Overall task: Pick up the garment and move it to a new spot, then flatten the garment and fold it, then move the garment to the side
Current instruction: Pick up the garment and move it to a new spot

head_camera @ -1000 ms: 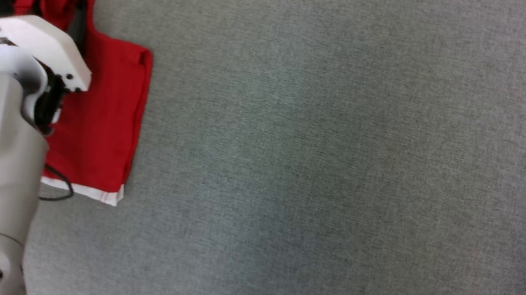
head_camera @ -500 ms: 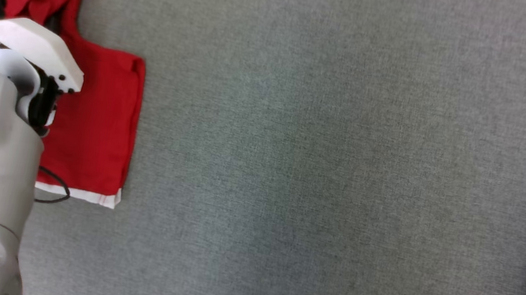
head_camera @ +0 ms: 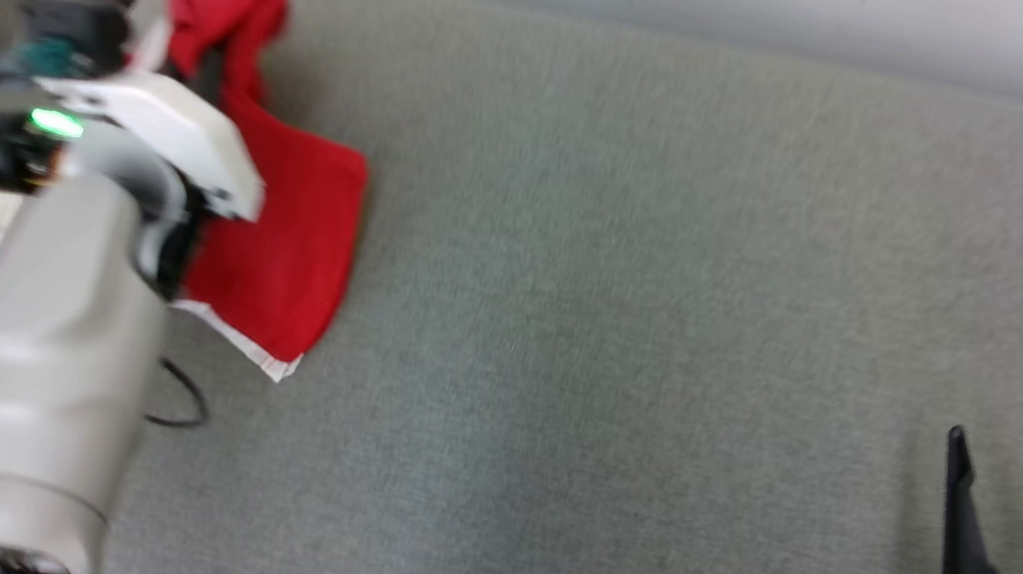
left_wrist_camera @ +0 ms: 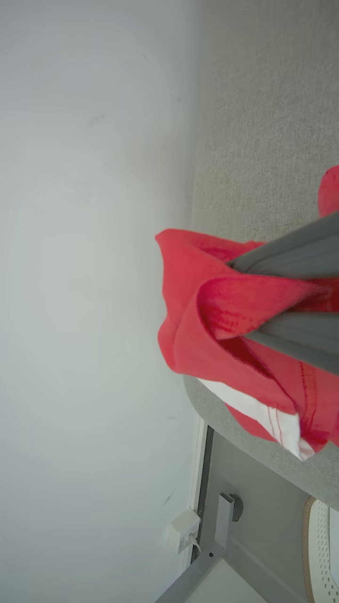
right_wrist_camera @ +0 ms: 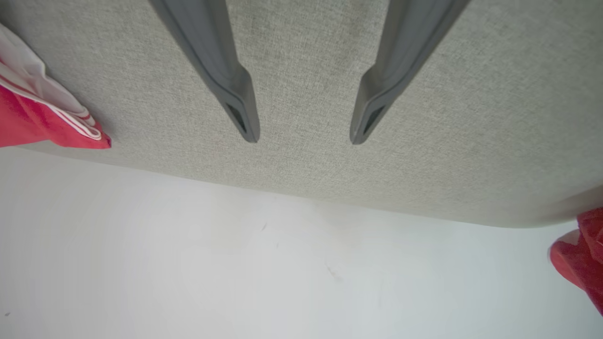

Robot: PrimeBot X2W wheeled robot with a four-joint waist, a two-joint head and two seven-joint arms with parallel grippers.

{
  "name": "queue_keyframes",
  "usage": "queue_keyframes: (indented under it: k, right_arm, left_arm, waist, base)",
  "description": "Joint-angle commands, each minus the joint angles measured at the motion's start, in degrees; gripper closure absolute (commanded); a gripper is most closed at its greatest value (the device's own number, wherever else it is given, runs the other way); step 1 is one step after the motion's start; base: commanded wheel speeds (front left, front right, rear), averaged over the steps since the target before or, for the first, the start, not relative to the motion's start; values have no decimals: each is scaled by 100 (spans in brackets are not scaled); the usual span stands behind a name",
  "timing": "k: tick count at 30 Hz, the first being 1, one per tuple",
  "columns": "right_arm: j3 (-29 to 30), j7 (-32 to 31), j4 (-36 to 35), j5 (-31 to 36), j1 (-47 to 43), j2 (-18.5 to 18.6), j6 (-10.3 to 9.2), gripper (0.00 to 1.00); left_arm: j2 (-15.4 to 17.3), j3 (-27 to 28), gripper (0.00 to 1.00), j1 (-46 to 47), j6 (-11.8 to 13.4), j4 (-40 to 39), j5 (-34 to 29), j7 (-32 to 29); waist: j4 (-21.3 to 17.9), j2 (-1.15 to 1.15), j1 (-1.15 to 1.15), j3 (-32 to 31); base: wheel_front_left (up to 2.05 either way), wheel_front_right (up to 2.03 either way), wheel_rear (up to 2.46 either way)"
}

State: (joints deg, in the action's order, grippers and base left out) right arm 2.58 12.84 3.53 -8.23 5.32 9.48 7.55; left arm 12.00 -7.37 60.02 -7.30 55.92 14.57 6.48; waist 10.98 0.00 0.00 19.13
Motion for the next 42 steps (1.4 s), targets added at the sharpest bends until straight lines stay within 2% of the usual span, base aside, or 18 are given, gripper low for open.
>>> queue_keyframes:
  k: [1, 6, 11, 16, 21, 29, 31, 32, 33, 37, 38, 39, 40, 42]
  right_arm:
    - [-17, 58, 93, -37, -105, -54, -14, 0]
    - [-90, 145, 346, -89, -231, -204, -14, 0]
    - [-140, 193, 490, -123, -280, -308, -14, 0]
    - [-233, 227, 567, -144, -192, -366, -14, 0]
    - [-256, 230, 654, -157, -80, -379, -14, 0]
    - [-338, 233, 696, -203, 54, -446, -14, 0]
    - [-341, 233, 699, -215, 62, -461, -14, 0]
    - [-349, 234, 710, -222, 79, -476, -14, 0]
    - [-349, 234, 710, -222, 79, -476, -14, 0]
    - [-337, 234, 731, -224, 132, -498, -14, 0]
    - [-329, 234, 747, -220, 135, -505, -14, 0]
    - [-325, 234, 774, -210, 137, -510, -14, 0]
    - [-329, 234, 795, -197, 152, -514, -14, 0]
    - [-337, 235, 821, -174, 188, -525, -14, 0]
  left_arm:
    - [-109, -219, 100, -280, -19, -309, 129, -118]
    - [-182, -930, 100, -1178, -15, -1800, 660, -744]
    - [-376, -1385, 100, -2136, -16, -3452, 977, -1484]
    - [-591, -1856, 100, -2793, 108, -4383, 1014, -2033]
    - [-794, -2369, 100, -3046, 196, -4569, 1071, -2263]
    - [-898, -3079, 100, -2832, 399, -4171, 1284, -2140]
    - [-906, -3345, 100, -2708, 500, -4129, 1468, -2041]
    - [-898, -3605, 100, -2557, 628, -4072, 1615, -1935]
    - [-898, -3605, 100, -2557, 628, -4072, 1615, -1935]
    - [-899, -4077, 100, -2253, 936, -4041, 1974, -1589]
    - [-900, -4183, 81, -2193, 1027, -4059, 2094, -1399]
    - [-903, -4319, 32, -2136, 1090, -4050, 2156, -1218]
    - [-902, -4477, 0, -2123, 1144, -4004, 2266, -1079]
    - [-900, -4724, 0, -2113, 1194, -3983, 2628, -846]
  waist:
    - [-122, 0, 0, -546]
    - [-326, 0, 0, -977]
    - [-643, 0, 0, -1193]
    - [-1055, 0, 0, -1208]
    - [-1410, 0, 0, -1141]
    - [-1834, 0, 0, -1039]
    - [-1915, 0, 0, -1009]
    - [-1978, 0, 0, -972]
    - [-1978, 0, 0, -972]
    - [-2045, 0, 0, -908]
    - [-2048, 0, 0, -895]
    - [-2048, 0, 0, -881]
    - [-2050, 0, 0, -869]
    - [-2055, 0, 0, -853]
  base:
    - [0, 0, 0]
    - [0, 0, 0]
    - [0, 0, 0]
    - [0, 0, 0]
    - [0, 0, 0]
    - [0, 0, 0]
    - [0, 0, 0]
    - [0, 0, 0]
    - [0, 0, 0]
    - [0, 0, 0]
    - [0, 0, 0]
    - [0, 0, 0]
    - [0, 0, 0]
    - [0, 0, 0]
